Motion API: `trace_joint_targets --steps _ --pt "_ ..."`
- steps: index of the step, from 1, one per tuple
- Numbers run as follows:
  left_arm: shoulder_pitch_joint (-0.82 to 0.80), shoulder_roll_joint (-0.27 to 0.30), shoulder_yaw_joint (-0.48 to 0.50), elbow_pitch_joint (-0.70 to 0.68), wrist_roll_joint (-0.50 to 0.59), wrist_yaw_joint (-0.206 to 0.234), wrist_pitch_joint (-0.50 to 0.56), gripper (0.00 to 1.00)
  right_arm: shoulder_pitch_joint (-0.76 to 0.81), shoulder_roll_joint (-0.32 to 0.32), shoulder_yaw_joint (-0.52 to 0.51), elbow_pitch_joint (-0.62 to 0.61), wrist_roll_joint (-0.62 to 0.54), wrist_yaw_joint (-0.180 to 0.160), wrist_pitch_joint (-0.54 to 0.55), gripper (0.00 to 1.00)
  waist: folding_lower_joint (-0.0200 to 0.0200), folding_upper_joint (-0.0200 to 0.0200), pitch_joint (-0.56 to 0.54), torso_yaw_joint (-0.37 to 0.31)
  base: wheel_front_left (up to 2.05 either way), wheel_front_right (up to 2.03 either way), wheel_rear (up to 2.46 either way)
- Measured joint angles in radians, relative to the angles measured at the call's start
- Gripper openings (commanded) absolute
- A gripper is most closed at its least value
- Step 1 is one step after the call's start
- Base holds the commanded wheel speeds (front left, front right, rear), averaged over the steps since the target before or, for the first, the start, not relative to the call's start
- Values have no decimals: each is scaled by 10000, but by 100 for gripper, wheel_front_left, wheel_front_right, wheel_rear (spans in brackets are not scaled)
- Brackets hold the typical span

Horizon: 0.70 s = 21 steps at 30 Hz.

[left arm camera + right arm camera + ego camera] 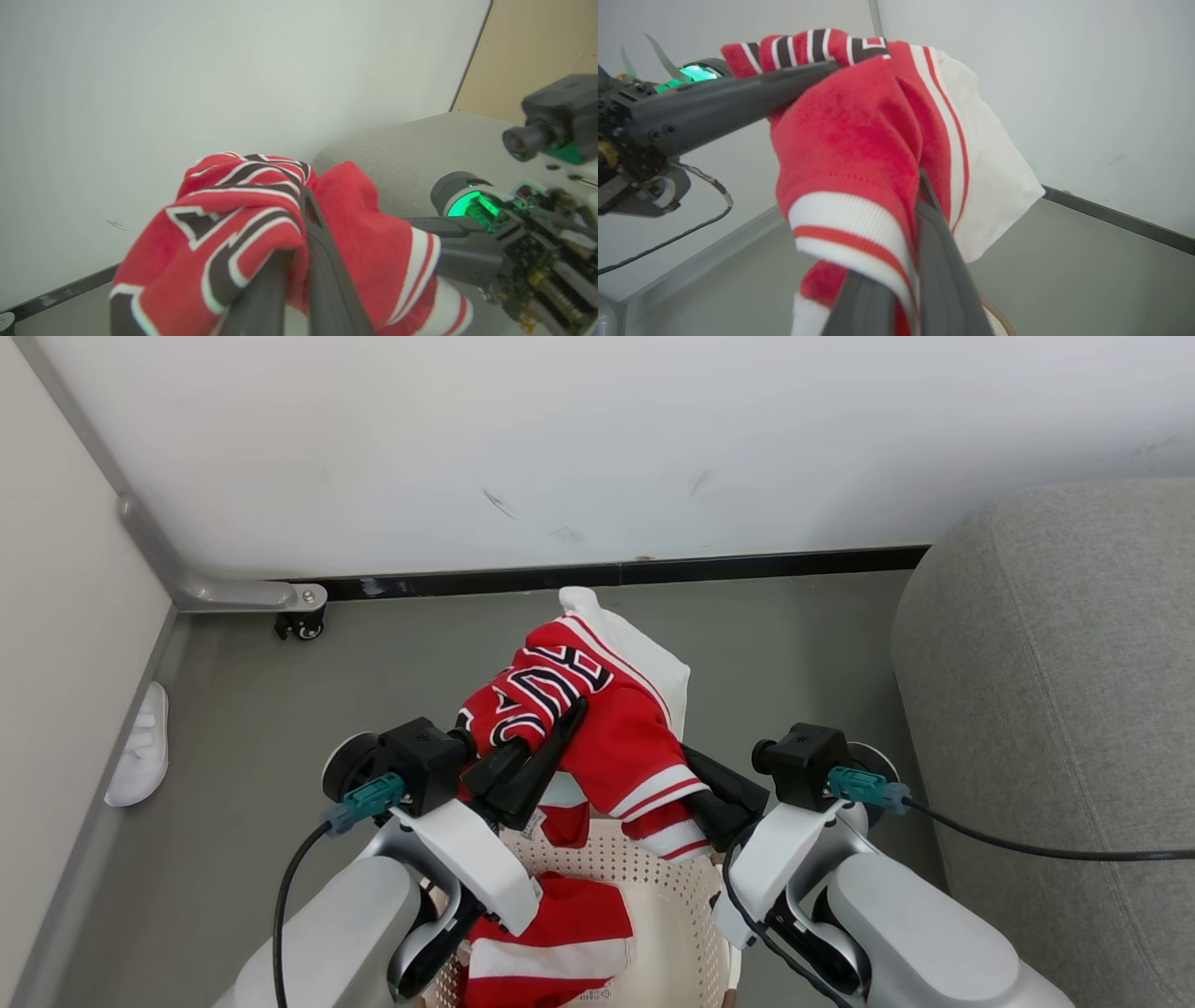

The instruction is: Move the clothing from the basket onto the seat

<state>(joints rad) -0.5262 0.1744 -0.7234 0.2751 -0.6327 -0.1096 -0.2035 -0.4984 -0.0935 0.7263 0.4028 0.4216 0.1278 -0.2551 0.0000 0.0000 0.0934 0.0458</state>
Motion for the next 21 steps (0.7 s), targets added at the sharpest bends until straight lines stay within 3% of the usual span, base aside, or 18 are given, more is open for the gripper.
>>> trace_joint_targets --steps 8,11,13,14,21 --pt "2 130 31 54 -96 0 0 0 -7 15 -303 -4 8 0 0 0 0 0 -39 -81 0 0 0" --pt "4 130 23 58 -96 0 0 45 1 15 -405 -2 8 0 0 0 0 0 -72 -121 0 0 0" --pt "10 142 21 65 -96 -2 -2 90 6 21 -502 -2 8 0 0 0 0 0 -102 -147 0 0 0" --pt "16 150 21 73 -96 -2 -2 100 9 27 -587 -2 8 2 0 0 0 0 -120 -161 0 0 0" --pt "261 150 -180 121 -182 -2 0 100 15 -56 -1361 -58 8 0 0 0 0 0 -257 -249 0 0 0"
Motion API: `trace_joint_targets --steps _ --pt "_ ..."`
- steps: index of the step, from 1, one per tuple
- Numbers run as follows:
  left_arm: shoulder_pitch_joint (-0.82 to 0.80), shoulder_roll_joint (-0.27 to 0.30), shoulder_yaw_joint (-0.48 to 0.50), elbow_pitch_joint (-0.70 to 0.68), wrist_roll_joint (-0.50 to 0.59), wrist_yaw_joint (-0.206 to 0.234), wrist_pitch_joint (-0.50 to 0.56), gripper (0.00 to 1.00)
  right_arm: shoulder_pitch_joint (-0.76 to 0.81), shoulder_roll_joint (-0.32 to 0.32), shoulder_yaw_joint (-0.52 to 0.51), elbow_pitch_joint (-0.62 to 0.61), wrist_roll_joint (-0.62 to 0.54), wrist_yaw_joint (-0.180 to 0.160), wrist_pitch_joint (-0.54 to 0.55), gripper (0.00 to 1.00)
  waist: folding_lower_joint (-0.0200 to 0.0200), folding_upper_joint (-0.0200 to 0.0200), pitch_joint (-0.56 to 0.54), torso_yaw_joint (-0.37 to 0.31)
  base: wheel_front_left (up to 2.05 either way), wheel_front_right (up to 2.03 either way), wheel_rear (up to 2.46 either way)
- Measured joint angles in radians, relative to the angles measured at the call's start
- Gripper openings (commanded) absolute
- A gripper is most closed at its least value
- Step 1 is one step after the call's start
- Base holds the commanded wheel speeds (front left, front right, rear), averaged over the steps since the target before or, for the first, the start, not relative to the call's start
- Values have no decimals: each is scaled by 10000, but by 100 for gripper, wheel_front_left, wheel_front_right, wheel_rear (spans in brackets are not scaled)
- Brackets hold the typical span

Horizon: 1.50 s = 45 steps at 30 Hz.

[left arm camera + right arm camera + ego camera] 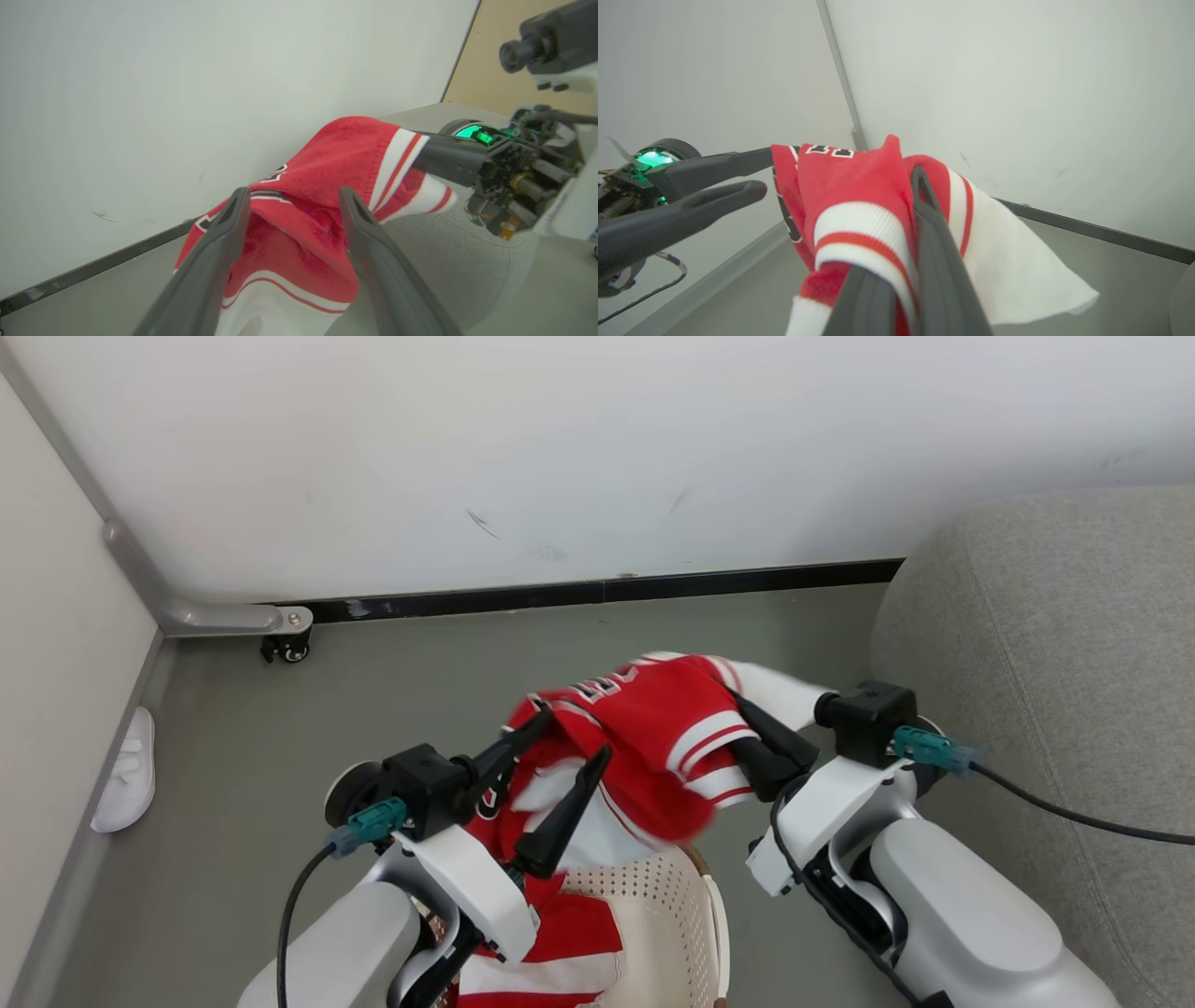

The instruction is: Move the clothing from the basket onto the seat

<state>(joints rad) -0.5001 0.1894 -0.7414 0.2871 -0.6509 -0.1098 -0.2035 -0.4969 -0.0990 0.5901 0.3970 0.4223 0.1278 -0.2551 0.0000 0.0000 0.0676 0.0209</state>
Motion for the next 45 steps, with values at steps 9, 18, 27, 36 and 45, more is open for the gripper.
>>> trace_joint_targets --steps 9,18,27,36,45 --pt "178 12 -222 -188 0 -79 -2 100 5 -299 -941 -389 -151 0 2 0 0 0 -85 -149 0 0 0" --pt "188 27 -343 -420 4 -84 -48 100 26 -604 -1726 -1009 -556 0 2 0 0 0 -123 -397 0 0 0" --pt "224 67 -437 -508 0 -86 -67 100 581 -842 -2790 -1672 -984 0 2 0 0 0 -128 -836 0 0 0" --pt "267 176 -510 -711 15 -88 -98 100 1098 -882 -3582 -2332 -1072 0 0 0 0 0 -64 -1388 0 0 0" --pt "267 339 -773 -1003 105 -88 -180 100 1531 -855 -4498 -3064 -1164 0 0 0 0 0 46 -1994 0 0 0"
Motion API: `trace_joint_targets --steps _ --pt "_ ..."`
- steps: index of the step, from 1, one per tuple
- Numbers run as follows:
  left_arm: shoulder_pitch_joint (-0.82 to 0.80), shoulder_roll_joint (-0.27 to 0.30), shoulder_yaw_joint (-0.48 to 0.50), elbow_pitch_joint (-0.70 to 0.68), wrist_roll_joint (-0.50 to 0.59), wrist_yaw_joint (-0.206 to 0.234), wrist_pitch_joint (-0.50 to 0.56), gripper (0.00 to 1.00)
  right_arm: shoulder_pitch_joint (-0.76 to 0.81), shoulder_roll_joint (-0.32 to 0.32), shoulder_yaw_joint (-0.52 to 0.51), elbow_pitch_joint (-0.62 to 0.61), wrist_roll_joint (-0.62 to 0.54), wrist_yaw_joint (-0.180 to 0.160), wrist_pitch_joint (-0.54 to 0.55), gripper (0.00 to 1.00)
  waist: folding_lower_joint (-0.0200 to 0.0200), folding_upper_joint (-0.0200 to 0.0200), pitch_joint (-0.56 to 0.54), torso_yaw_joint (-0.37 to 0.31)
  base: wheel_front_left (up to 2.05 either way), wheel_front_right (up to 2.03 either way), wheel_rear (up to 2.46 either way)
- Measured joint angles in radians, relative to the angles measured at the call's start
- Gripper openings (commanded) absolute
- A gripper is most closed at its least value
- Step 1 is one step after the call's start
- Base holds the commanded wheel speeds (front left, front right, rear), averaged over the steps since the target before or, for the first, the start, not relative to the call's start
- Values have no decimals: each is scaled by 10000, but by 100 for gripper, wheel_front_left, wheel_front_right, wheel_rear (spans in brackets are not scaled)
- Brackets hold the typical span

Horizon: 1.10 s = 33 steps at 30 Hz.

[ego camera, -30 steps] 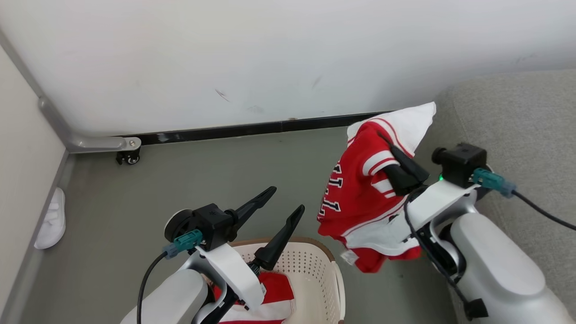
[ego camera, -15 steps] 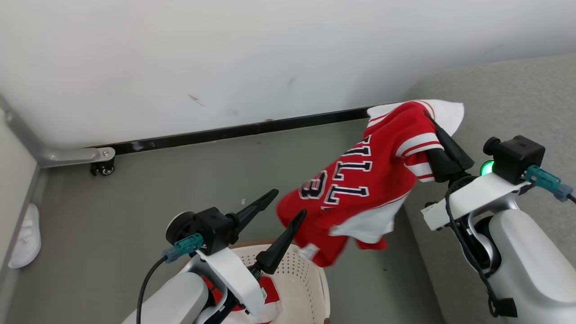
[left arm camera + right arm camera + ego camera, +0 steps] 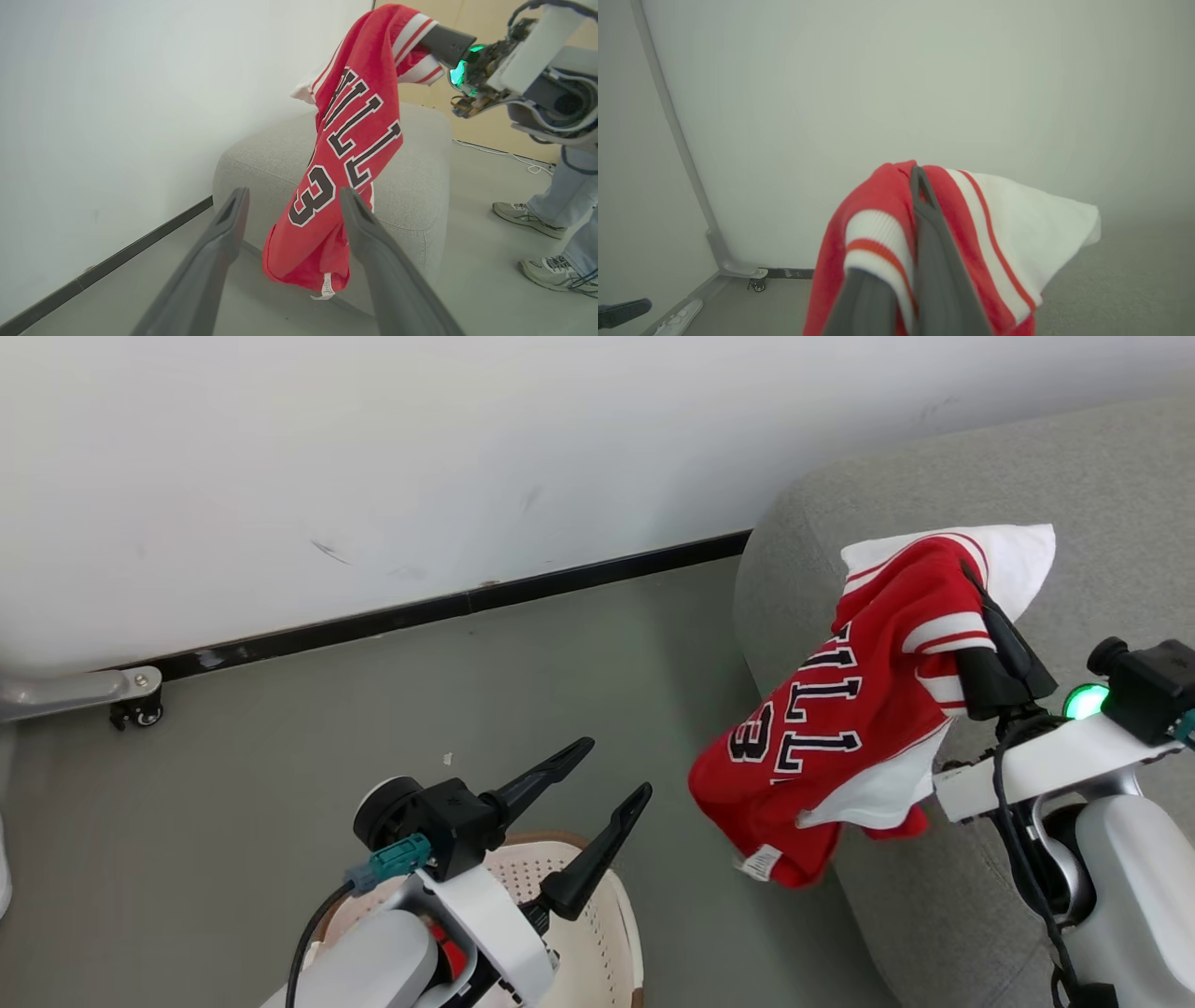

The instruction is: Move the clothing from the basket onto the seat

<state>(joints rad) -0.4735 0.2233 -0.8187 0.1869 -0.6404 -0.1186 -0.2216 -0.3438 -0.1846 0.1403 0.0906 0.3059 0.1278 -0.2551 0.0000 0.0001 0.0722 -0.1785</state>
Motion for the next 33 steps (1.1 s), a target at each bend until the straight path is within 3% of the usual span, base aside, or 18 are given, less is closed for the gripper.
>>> trace_joint_targets --steps 10,24,33 --pt "-2 81 -215 -330 88 -77 -61 100 488 178 -617 -736 -180 0 0 0 0 0 135 -701 0 0 0" --pt "-1 366 -249 -510 88 -79 -90 100 725 188 -412 -1198 -357 0 0 0 0 0 399 -1529 0 0 0" --pt "5 629 -221 -665 88 -77 -88 100 -71 -426 -194 -1271 -357 0 0 0 0 0 622 -1772 0 0 0"
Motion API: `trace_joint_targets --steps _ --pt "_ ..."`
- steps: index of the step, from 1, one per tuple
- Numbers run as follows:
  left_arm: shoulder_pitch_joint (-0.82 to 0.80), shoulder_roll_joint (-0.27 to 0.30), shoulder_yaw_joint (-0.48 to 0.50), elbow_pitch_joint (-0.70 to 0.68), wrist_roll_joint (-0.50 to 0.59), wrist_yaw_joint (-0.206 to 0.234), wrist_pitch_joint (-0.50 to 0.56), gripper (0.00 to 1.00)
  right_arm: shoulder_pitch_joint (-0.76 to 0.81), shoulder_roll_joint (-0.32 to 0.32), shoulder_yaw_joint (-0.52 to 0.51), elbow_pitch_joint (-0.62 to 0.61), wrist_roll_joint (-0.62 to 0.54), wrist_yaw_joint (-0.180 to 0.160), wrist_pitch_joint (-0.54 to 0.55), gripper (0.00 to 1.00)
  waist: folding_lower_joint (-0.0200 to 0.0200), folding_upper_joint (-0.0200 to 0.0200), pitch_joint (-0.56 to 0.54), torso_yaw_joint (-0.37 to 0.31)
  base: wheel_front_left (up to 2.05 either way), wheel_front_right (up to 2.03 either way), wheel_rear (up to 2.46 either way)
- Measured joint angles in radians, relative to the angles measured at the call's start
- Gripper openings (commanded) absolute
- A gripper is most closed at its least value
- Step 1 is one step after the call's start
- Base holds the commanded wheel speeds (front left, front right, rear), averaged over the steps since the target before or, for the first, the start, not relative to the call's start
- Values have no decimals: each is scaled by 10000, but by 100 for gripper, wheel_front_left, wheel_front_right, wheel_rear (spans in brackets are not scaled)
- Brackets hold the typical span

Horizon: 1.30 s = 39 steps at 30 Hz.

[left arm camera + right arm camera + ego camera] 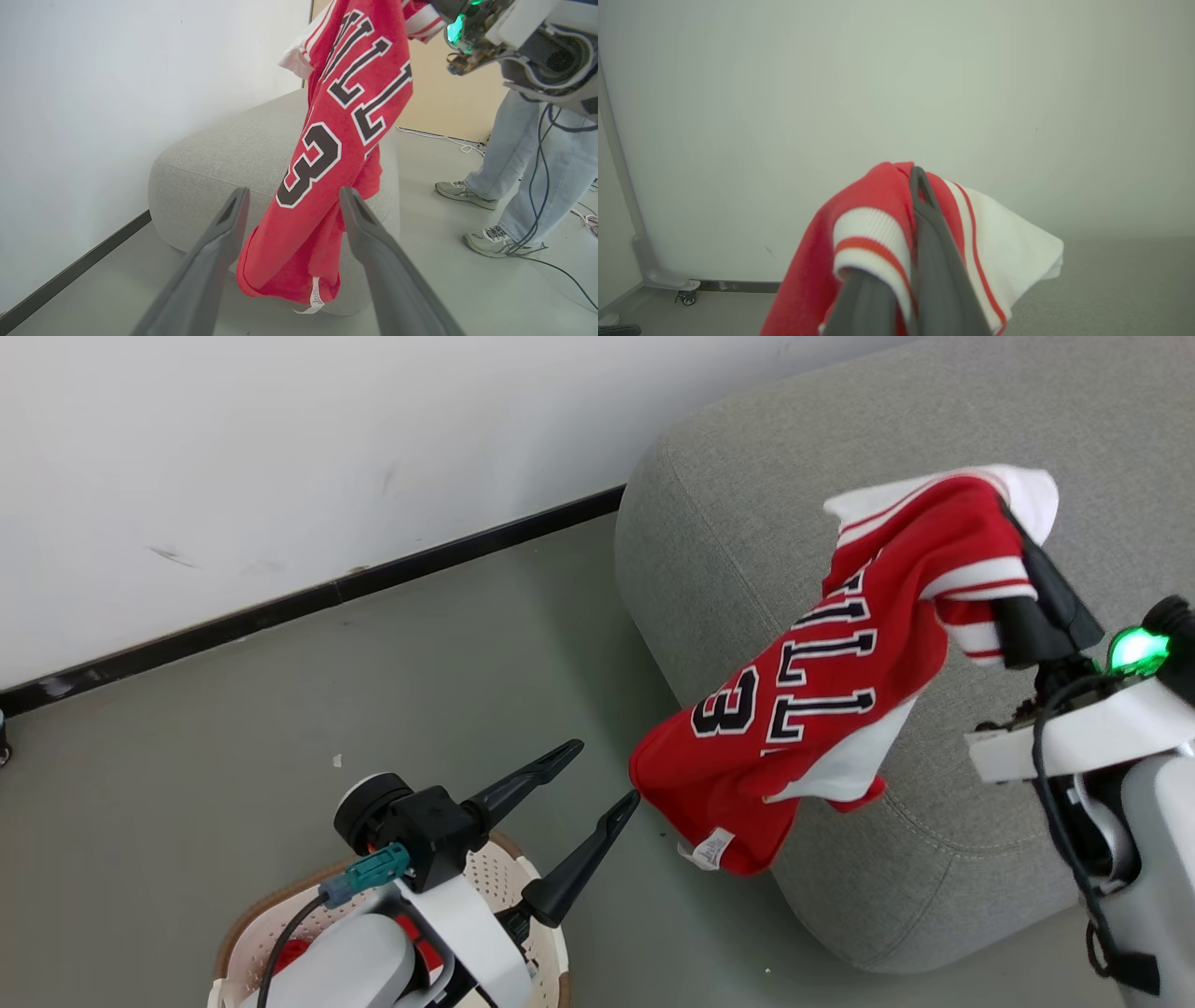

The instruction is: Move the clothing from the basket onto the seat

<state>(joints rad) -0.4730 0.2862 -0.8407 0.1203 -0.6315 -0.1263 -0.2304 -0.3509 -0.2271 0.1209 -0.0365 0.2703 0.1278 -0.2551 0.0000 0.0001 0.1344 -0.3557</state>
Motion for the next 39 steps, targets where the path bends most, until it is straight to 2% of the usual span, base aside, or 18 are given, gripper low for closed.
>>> trace_joint_targets --steps 5,12,20,23,28,34,39 --pt "85 73 4 -92 0 0 59 100 -922 -393 -121 -136 75 2 0 0 0 0 157 -11 0 0 0" --pt "98 309 12 -286 0 4 207 100 -2127 -1214 -380 314 485 29 0 0 0 0 425 31 0 0 0" --pt "98 472 23 -625 4 19 449 100 -2989 -2155 -836 1264 662 31 -2 0 0 0 823 139 0 0 0" --pt "94 677 44 -825 4 92 637 100 -3392 -2408 -1129 1774 936 31 -2 0 0 0 1059 210 0 0 0" --pt "93 754 42 -1085 4 94 813 100 -3731 -2700 -1139 2303 1081 31 -2 0 0 0 1323 280 0 0 0" --pt "94 1133 100 -1419 4 157 1076 100 -4428 -3150 -1147 2928 1137 31 -2 0 0 0 1778 393 0 0 0" --pt "92 1300 207 -1774 6 280 1252 100 -5264 -3636 -1542 3751 1563 31 -2 0 0 0 2201 503 0 0 0"
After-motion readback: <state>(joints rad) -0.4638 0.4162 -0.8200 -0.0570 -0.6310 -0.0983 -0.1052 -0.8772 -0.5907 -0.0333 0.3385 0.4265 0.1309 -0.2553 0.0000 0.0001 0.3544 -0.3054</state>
